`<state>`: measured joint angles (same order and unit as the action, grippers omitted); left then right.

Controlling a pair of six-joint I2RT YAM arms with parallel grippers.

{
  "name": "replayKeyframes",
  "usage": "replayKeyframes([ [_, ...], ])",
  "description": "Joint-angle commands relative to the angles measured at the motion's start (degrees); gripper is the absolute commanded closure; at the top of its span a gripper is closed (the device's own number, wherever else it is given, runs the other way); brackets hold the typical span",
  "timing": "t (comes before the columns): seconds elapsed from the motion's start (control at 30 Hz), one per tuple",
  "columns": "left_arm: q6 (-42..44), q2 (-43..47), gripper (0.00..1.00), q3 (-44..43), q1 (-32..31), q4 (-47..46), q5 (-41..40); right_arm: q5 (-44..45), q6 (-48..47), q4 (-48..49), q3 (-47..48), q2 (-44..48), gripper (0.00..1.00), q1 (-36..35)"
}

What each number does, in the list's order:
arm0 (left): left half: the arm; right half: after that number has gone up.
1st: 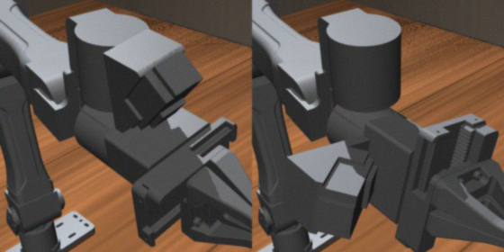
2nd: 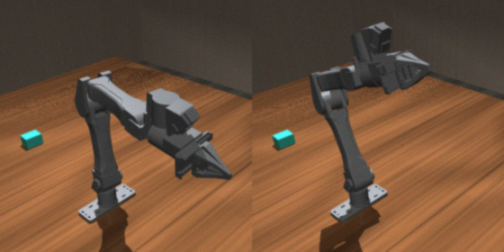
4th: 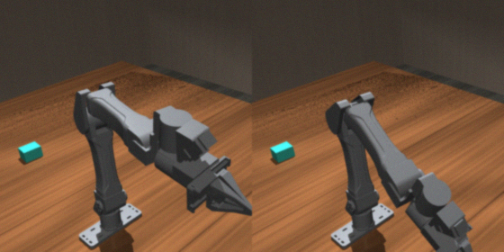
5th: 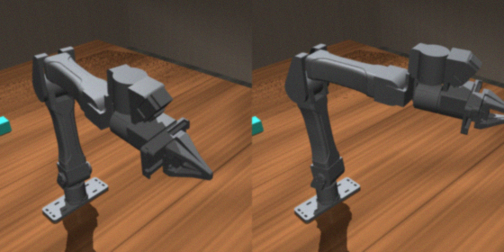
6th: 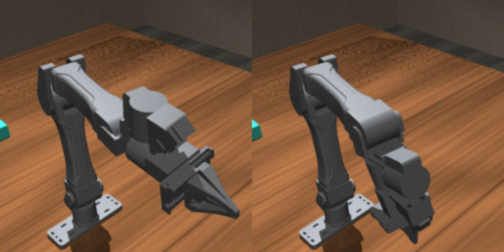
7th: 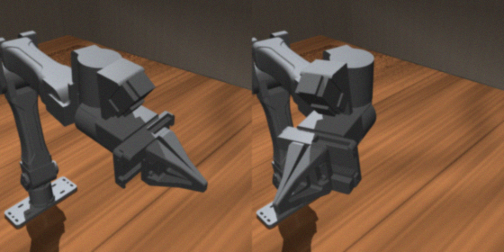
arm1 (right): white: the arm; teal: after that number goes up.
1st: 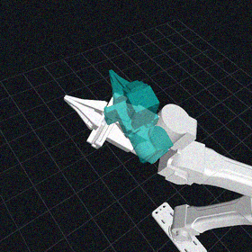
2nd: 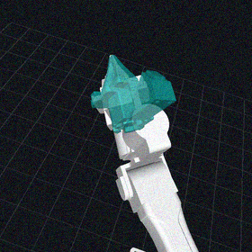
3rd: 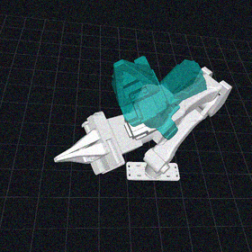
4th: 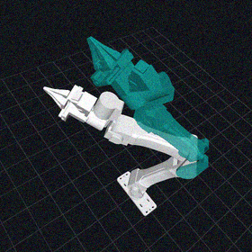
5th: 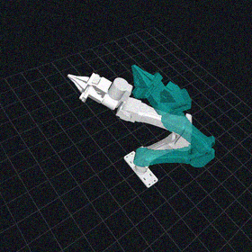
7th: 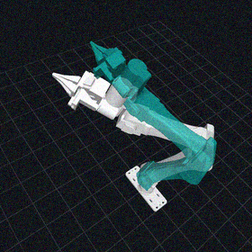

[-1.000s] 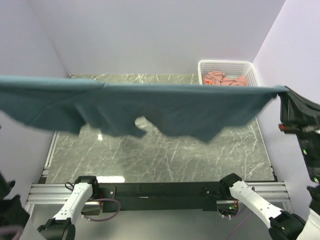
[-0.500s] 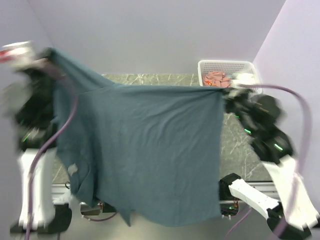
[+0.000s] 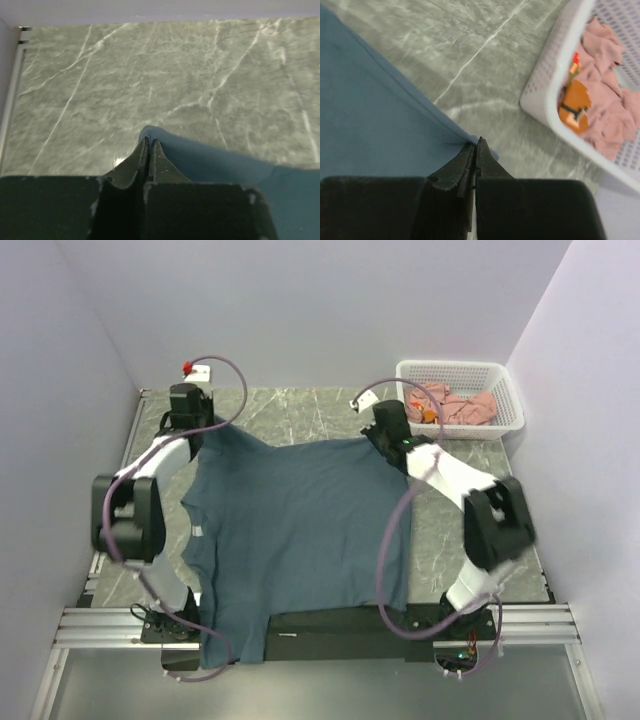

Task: Fold and stack the t-shirts
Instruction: Flatten the tshirt out, then fold the tshirt

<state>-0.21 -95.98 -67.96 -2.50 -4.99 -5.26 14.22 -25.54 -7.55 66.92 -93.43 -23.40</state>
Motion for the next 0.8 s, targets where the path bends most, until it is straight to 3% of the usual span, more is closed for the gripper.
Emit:
replayKeyframes([
  [0.0,2.1,-7.0,0.99,-8.0,0.3,-9.4,0.9,2.7,-4.2,7.3,7.9,-8.7,1.00,2.1],
  [0.13,2.3,-16.9,0.99,-15.8,0.4,-8.1,2.0,2.3,-7.1,9.2,15.1,-18.1,1.00,4.0],
  [0.27,2.2,-20.1,0.99,-21.1,0.4,-6.5,2.7,1.3,-8.4,9.1,19.2,-22.2,1.00,5.4],
  [0.77,1.1,-16.6,0.99,-20.5,0.6,-0.7,2.2,-1.7,-6.3,7.8,20.4,-23.8,1.00,6.7],
])
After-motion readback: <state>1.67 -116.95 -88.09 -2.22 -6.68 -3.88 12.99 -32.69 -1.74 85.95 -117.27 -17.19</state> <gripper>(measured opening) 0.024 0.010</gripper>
